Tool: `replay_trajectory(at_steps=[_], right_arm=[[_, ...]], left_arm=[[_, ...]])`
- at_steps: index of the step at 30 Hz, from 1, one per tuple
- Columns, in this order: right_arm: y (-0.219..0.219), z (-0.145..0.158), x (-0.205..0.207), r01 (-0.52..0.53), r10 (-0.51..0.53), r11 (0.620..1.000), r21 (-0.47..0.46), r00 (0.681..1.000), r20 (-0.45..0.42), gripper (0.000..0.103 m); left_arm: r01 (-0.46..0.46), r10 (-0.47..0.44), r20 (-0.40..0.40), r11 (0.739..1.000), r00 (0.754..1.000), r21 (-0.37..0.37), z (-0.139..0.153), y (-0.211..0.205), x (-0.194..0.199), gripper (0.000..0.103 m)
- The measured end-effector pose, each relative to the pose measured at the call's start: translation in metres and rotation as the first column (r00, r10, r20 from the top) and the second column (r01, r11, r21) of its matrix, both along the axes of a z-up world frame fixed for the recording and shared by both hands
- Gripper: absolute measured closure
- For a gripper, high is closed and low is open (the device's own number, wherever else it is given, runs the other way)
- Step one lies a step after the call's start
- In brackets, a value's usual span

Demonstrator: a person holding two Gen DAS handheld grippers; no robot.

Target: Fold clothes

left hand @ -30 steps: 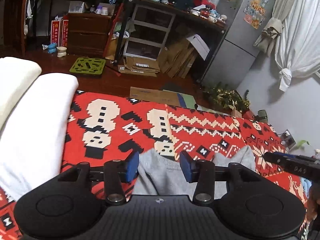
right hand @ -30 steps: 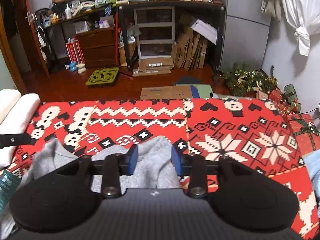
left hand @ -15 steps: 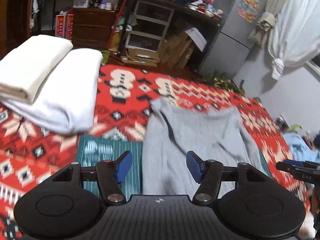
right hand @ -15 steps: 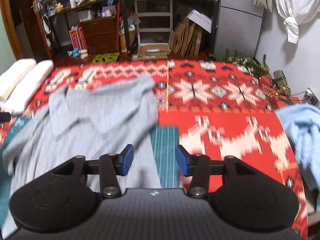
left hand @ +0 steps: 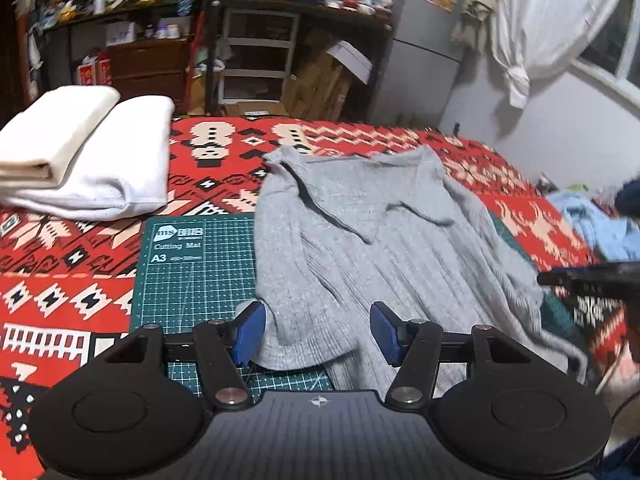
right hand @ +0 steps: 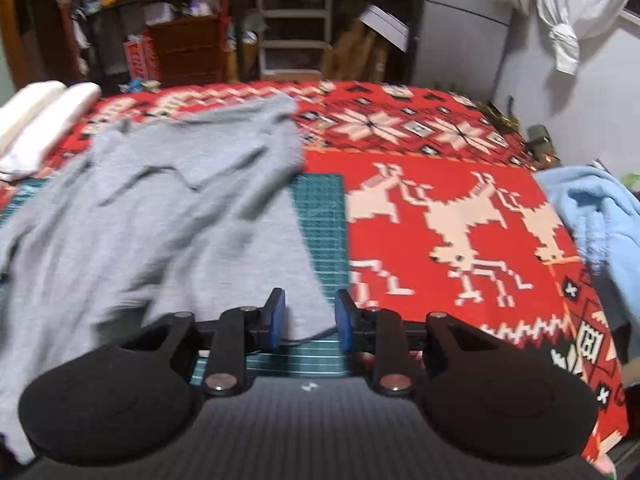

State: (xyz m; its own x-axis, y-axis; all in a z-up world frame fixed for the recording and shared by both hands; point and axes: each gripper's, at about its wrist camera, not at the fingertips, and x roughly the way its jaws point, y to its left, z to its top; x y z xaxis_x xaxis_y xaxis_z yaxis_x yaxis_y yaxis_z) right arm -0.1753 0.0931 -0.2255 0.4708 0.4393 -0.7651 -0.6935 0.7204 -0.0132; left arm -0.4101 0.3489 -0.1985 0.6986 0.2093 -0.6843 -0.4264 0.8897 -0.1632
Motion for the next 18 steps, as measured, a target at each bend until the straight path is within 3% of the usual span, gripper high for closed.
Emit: replay_trajectory(at_steps=[5,9,15,17,18], right_arm=[[-0.006,-0.006,0.004,0.010,-0.009,1.000,0.014,1.000,-0.018,0.075],[-0.005,-0.005,0.005,-0.014,0.016,0.999,0.032,0.999,-0.049,0.095],[-0.006,-0.004,0.003,-0.012,0.014,0.999,0.041,0.998,-0.055,0.096],[-0.007,-0.004,0.005,-0.001,0.005,0.999,0.051,0.998,-0.069,0.096],[-0.007,-0.004,0.006,0.003,0.001,0.999,0.053,0.997,-0.073,0.096]], left_arm=[[0.058,-0.056,-0.026,0.996,0.998,0.067,-0.002,-0.013,0.003,0.046],[0.077,-0.073,-0.055,0.993,0.996,0.089,-0.008,-0.017,0.009,0.045],[0.097,-0.087,-0.087,0.988,0.992,0.124,-0.017,-0.022,0.016,0.047],[0.097,-0.084,-0.098,0.985,0.992,0.142,-0.019,-0.024,0.018,0.055],[0.098,-0.082,-0.104,0.984,0.991,0.152,-0.019,-0.024,0.019,0.064]])
